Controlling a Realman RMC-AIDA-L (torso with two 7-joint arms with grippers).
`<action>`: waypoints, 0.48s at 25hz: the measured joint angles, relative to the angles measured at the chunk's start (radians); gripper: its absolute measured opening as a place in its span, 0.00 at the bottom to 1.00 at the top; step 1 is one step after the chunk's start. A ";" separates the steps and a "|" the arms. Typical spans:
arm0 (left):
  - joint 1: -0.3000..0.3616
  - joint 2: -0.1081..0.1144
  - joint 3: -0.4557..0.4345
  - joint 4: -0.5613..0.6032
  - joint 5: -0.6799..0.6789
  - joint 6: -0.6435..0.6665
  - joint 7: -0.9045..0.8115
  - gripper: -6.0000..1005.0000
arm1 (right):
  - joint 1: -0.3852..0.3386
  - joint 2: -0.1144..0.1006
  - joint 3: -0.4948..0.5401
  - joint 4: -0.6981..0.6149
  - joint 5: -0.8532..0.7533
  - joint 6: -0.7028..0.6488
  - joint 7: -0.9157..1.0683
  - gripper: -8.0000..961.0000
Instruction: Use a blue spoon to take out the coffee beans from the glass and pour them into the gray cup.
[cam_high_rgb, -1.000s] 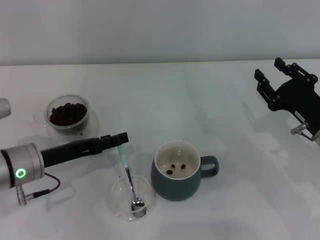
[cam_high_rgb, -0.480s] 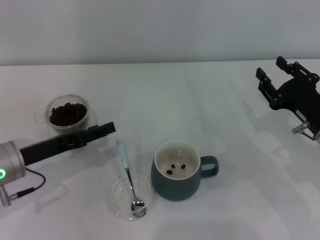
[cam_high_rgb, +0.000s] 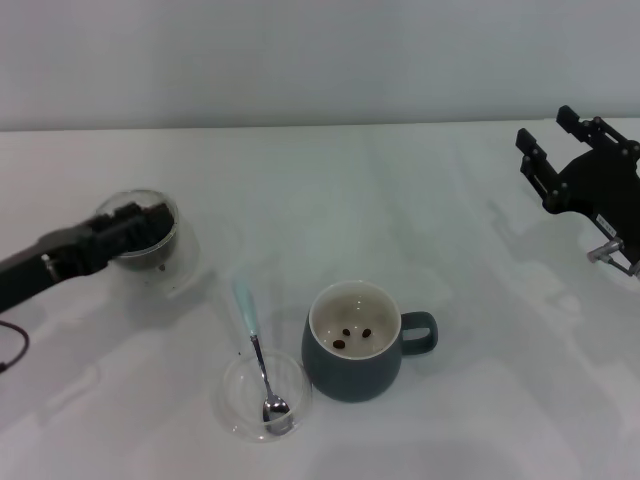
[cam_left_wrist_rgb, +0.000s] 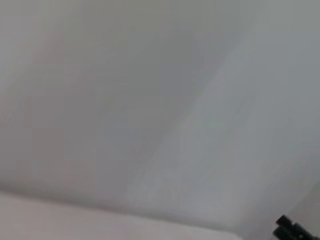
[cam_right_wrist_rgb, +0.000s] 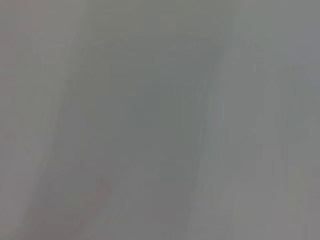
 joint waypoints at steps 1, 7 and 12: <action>0.002 0.000 -0.011 0.001 -0.008 0.015 0.023 0.72 | -0.001 0.000 0.002 0.000 0.000 -0.005 0.000 0.56; 0.014 -0.002 -0.117 0.002 -0.051 0.111 0.168 0.72 | -0.012 -0.001 0.003 0.000 0.000 -0.040 0.001 0.56; 0.024 -0.002 -0.155 0.003 -0.118 0.134 0.271 0.72 | -0.049 -0.005 0.018 0.001 0.000 -0.110 -0.001 0.56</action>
